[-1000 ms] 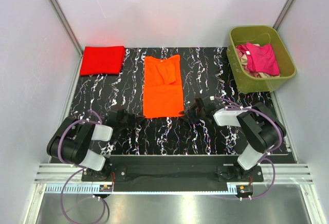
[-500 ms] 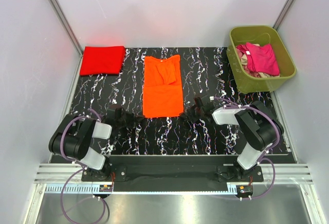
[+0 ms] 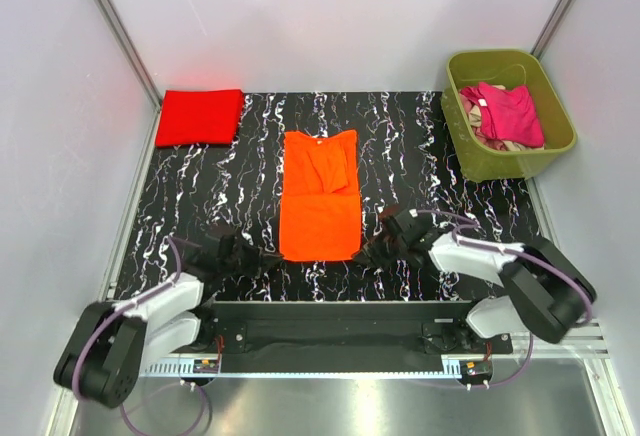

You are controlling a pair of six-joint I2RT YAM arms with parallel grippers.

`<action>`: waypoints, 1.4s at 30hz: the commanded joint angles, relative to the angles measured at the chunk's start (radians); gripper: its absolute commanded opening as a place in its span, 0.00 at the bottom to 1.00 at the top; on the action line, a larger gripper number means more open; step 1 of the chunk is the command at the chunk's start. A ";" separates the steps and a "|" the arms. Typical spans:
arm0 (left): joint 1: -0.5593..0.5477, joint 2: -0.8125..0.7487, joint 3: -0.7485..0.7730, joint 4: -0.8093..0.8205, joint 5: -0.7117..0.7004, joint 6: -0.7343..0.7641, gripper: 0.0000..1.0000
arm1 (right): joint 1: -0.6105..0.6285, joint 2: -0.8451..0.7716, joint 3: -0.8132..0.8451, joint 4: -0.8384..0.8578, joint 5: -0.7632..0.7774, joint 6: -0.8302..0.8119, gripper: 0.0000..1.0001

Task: Fold and stack the t-shirts
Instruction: Fold the tshirt

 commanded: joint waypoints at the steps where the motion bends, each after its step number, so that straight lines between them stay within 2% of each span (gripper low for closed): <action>1: -0.046 -0.119 -0.001 -0.167 0.014 -0.017 0.00 | 0.086 -0.105 -0.007 -0.106 0.026 0.059 0.00; 4: -0.101 -0.300 0.030 -0.338 -0.070 -0.050 0.00 | 0.139 -0.189 -0.002 -0.180 0.061 0.094 0.00; 5: -0.102 -0.404 0.041 -0.389 -0.087 -0.055 0.00 | 0.149 -0.224 -0.002 -0.194 0.067 0.102 0.00; 6: -0.106 -0.450 0.067 -0.476 -0.099 -0.058 0.00 | 0.162 -0.241 -0.002 -0.206 0.070 0.112 0.00; 8: -0.107 -0.550 0.090 -0.550 -0.110 -0.041 0.00 | 0.195 -0.292 -0.002 -0.247 0.086 0.137 0.00; 14: -0.110 -0.635 0.188 -0.748 -0.093 0.022 0.00 | 0.259 -0.372 0.008 -0.307 0.084 0.185 0.00; 19: -0.112 -0.675 0.246 -0.814 -0.110 0.029 0.00 | 0.271 -0.434 0.042 -0.365 0.084 0.172 0.00; 24: -0.110 -0.535 0.403 -0.814 -0.167 0.149 0.00 | 0.256 -0.471 0.089 -0.407 0.098 0.142 0.00; 29: -0.110 -0.296 0.640 -0.792 -0.265 0.288 0.00 | 0.069 -0.421 0.197 -0.451 -0.006 -0.019 0.00; 36: -0.109 0.005 0.870 -0.707 -0.317 0.399 0.00 | -0.152 -0.222 0.407 -0.481 -0.170 -0.257 0.00; 42: -0.060 0.251 1.010 -0.640 -0.294 0.450 0.00 | -0.316 -0.027 0.563 -0.502 -0.316 -0.369 0.00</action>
